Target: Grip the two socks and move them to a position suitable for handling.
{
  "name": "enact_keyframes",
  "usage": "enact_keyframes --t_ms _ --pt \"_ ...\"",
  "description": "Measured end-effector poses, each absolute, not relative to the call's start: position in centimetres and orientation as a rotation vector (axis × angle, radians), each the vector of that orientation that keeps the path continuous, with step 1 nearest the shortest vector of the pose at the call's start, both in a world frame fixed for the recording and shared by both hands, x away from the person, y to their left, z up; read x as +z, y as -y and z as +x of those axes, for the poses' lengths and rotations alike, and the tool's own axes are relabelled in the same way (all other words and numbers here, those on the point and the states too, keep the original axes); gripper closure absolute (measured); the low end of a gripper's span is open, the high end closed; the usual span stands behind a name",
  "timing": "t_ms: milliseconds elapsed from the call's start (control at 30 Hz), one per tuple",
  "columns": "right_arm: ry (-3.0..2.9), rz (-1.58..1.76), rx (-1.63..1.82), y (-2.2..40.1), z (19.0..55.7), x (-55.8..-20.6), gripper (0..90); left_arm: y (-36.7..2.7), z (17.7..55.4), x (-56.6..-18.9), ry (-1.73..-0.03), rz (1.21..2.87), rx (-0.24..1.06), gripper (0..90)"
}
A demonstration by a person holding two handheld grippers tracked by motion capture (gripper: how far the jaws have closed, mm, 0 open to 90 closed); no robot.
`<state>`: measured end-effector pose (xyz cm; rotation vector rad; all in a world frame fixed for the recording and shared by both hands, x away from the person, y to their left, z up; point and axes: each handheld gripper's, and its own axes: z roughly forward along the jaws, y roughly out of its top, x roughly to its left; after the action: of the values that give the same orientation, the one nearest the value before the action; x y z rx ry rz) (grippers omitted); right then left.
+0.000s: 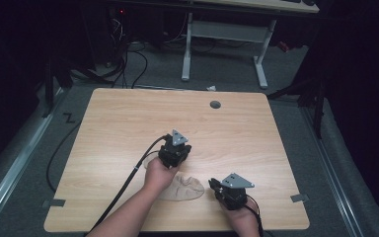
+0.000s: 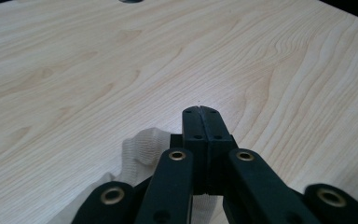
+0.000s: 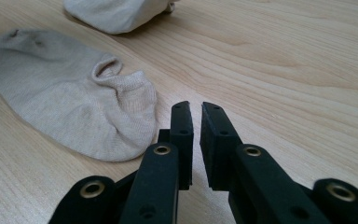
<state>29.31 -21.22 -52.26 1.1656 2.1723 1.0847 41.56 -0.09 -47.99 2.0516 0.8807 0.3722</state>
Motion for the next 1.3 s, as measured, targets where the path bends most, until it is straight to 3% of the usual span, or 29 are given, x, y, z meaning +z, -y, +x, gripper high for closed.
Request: enact_keyframes --t_ms 133,233,333,533,867,1167,1300 --pt "-2.176 1.166 1.085 21.2 29.3 -52.3 84.0 1.1 42.0 -48.9 -0.877 2.07 0.344 89.6" --pt "-2.174 1.168 1.087 21.3 29.3 -52.3 84.0 0.8 41.9 -48.7 -0.852 2.049 0.321 75.6" --pt "-2.177 1.168 1.089 21.4 29.4 -52.4 84.1 -0.4 41.8 -47.9 -0.867 2.007 0.33 71.4" --pt "-2.181 1.169 1.083 21.3 29.5 -52.5 84.0 -5.2 42.0 -47.5 -0.957 1.966 0.379 70.3" --pt "-2.181 1.178 1.059 21.0 29.7 -52.7 84.1 -11.6 41.7 -50.7 -1.129 1.963 0.36 64.0" --pt "-2.186 1.174 1.051 20.7 29.7 -52.7 83.8 -12.9 41.5 -53.1 -1.191 1.984 0.315 60.3" --pt "-2.189 1.179 1.07 20.4 30.2 -52.4 81.4 -12.7 41.6 -53.2 -1.182 1.982 0.343 63.5"
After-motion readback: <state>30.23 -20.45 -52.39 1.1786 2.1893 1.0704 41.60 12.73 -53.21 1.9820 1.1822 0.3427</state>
